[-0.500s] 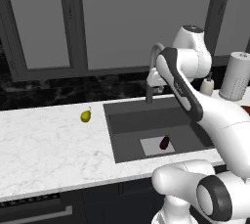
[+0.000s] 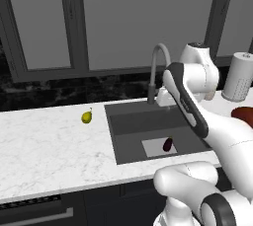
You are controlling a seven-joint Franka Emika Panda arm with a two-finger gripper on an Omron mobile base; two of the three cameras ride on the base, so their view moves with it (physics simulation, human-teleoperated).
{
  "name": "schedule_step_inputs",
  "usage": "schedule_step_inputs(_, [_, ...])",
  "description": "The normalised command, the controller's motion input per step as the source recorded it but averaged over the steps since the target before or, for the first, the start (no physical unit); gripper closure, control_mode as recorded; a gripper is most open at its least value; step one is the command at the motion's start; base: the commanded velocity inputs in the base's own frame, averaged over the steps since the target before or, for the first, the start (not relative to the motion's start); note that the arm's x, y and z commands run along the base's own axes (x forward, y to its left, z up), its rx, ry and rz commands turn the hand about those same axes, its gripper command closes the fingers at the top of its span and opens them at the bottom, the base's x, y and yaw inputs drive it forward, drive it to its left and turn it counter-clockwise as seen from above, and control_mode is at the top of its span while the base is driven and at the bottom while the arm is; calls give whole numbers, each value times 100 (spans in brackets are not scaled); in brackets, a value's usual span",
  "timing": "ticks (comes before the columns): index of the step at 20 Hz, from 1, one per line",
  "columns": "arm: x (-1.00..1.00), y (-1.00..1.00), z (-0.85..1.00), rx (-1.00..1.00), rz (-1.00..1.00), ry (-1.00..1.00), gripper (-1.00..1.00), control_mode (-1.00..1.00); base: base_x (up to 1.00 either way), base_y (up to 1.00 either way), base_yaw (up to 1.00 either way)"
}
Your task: Pick the eggplant from the sink and place it in the bowl. Then pick the bowl and place it in the microwave. Then close the microwave door and press the start button.
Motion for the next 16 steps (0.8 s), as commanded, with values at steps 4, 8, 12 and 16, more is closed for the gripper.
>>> schedule_step_inputs(4, [0, -78, -93, 0, -1, 22, -100, -100, 0, 0, 0])
schedule_step_inputs(8, [20, -63, -81, 4, -7, 18, -100, -100, 0, 0, 0])
schedule_step_inputs(12, [42, -46, -90, 9, -7, 16, -100, -100, 0, 0, 0])
schedule_step_inputs(16, [48, -38, -49, 7, -7, 15, -100, -100, 0, 0, 0])
